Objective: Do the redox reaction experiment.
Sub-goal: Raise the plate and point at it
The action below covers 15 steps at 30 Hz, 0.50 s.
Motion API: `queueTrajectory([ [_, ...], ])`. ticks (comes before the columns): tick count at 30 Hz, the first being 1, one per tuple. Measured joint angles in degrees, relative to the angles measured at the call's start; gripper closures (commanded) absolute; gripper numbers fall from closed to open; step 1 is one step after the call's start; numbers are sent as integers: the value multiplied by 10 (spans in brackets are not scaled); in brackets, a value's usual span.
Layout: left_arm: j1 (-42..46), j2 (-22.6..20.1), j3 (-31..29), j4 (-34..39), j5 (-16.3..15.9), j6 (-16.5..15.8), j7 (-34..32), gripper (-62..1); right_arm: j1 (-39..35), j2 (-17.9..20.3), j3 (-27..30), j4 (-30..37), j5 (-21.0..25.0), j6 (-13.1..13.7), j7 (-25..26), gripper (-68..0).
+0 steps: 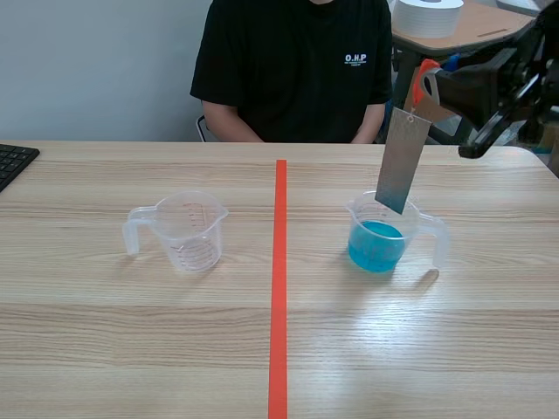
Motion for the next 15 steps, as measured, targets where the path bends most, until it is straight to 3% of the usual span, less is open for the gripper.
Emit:
queueTrajectory([
  [8, 0, -31, 0, 0, -2, -7, -2, -47, 0, 0, 16, 46, 72, 0, -88, -17],
  [15, 0, -101, 0, 0, -3, -50, -8, -47, 0, 0, 45, 74, 137, 0, -147, -17],
])
